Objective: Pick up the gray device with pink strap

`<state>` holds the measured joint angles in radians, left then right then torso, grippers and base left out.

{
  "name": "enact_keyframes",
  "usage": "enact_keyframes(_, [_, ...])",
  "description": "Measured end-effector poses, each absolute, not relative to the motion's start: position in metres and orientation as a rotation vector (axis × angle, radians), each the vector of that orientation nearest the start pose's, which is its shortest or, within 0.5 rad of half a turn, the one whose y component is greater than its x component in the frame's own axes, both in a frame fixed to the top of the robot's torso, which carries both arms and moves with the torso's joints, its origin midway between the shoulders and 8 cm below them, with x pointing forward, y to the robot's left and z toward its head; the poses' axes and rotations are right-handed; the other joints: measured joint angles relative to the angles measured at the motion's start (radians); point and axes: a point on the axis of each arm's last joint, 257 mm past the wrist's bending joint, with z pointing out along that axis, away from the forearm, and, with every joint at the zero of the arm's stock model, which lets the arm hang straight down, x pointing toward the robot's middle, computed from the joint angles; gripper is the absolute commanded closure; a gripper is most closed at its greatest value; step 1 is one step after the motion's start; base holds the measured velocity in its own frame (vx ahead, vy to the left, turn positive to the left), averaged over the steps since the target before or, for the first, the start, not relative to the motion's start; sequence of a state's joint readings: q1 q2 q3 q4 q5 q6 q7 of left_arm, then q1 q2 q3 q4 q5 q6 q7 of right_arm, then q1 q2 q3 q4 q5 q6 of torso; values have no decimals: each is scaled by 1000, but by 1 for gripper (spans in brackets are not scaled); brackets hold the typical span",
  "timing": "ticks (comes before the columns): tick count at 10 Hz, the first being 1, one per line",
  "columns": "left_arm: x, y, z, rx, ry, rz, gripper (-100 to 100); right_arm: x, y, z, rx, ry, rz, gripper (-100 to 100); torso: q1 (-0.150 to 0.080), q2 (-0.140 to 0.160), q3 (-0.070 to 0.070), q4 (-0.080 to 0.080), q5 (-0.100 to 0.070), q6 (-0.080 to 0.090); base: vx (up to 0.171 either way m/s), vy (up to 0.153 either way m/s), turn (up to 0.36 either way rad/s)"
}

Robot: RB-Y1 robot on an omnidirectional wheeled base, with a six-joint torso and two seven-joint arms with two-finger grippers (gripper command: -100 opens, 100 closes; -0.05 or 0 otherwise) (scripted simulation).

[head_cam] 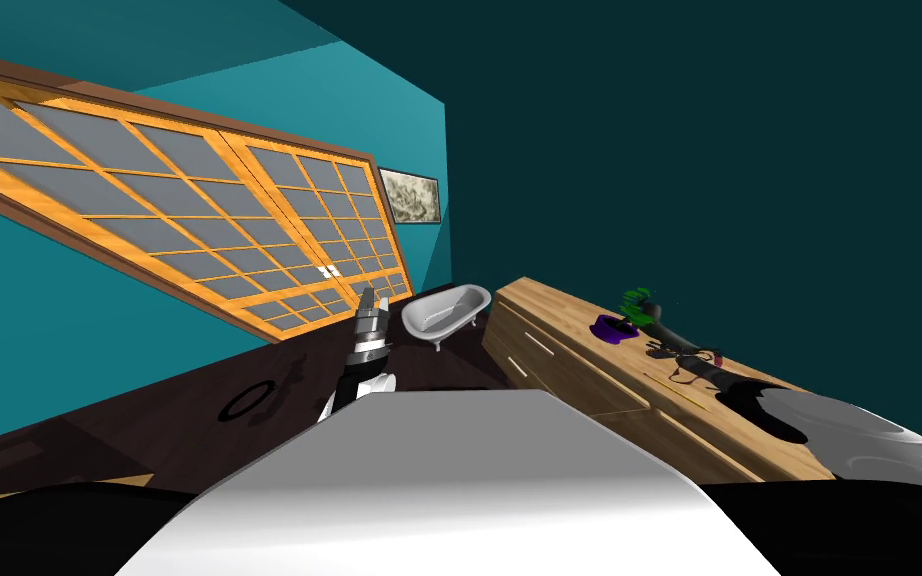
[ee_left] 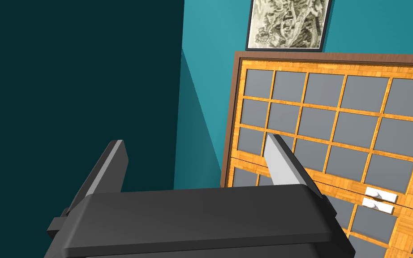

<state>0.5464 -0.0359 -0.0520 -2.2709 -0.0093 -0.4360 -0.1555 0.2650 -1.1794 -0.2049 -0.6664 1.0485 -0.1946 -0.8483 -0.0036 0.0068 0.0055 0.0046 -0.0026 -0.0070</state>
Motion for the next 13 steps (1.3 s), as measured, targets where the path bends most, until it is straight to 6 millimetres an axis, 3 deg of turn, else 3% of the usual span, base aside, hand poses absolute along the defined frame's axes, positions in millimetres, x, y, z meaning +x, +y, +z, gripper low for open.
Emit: enact_keyframes(13, [354, 272, -7, -711, 712, -1162, 0, 277, -865, -176, 828, 1713, -562, 100, 1, 0, -1, -2, 2, 8, -23, -25, -15])
